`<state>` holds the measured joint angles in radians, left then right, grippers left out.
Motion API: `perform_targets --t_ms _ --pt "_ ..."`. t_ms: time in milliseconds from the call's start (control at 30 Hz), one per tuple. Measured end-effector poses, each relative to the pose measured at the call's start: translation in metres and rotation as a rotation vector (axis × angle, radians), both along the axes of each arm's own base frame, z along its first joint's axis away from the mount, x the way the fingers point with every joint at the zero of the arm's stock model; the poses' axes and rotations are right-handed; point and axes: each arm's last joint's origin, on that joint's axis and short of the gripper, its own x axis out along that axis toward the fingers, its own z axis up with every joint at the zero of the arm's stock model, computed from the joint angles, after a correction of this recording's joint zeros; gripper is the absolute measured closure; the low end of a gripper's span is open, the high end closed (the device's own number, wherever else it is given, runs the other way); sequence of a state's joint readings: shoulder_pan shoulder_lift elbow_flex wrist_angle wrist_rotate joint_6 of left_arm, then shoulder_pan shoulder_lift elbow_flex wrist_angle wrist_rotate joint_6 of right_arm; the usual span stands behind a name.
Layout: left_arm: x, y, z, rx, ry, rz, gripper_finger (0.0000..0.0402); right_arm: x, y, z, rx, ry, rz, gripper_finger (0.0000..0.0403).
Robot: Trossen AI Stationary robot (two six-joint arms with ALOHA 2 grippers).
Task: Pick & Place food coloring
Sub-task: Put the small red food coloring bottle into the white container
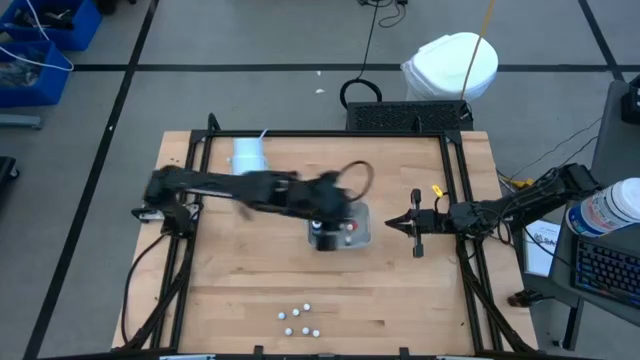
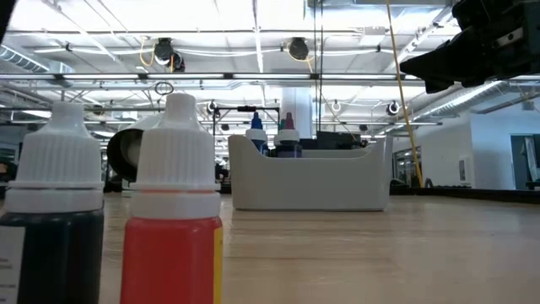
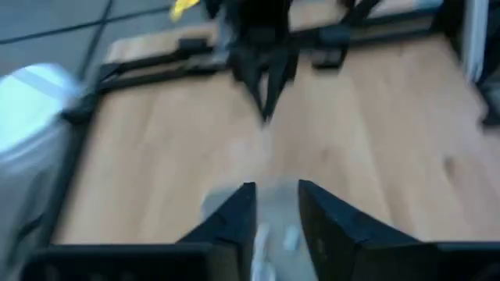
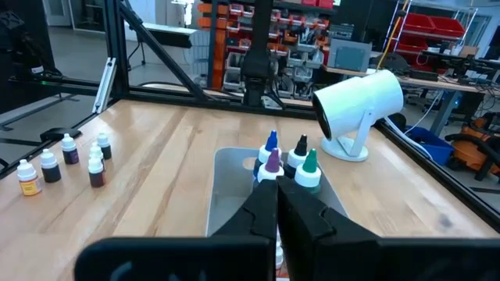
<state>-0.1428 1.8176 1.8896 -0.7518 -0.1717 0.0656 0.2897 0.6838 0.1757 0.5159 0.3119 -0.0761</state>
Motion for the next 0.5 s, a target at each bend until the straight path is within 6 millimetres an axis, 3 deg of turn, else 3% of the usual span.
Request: perform_targets --t_ms 133,267,367,500 --pt "-0.060 -0.020 0.033 0.051 0.013 0.081 0.0379 0.000 0.000 0.000 -0.001 0.005 0.000 0.0403" --pt "-0.122 -0.039 0.046 0.031 -0.139 0.175 0.0392 0.000 0.000 -0.001 0.000 0.008 0.000 0.0403" --pt "-0.166 -0.049 0.028 0.022 -0.218 0.231 0.0397 0.000 0.000 -0.001 0.002 0.007 0.000 0.0403" --pt "-0.199 -0.044 -0.024 -0.002 -0.273 0.284 0.0397 0.000 0.000 0.000 0.009 0.005 0.000 0.0403"
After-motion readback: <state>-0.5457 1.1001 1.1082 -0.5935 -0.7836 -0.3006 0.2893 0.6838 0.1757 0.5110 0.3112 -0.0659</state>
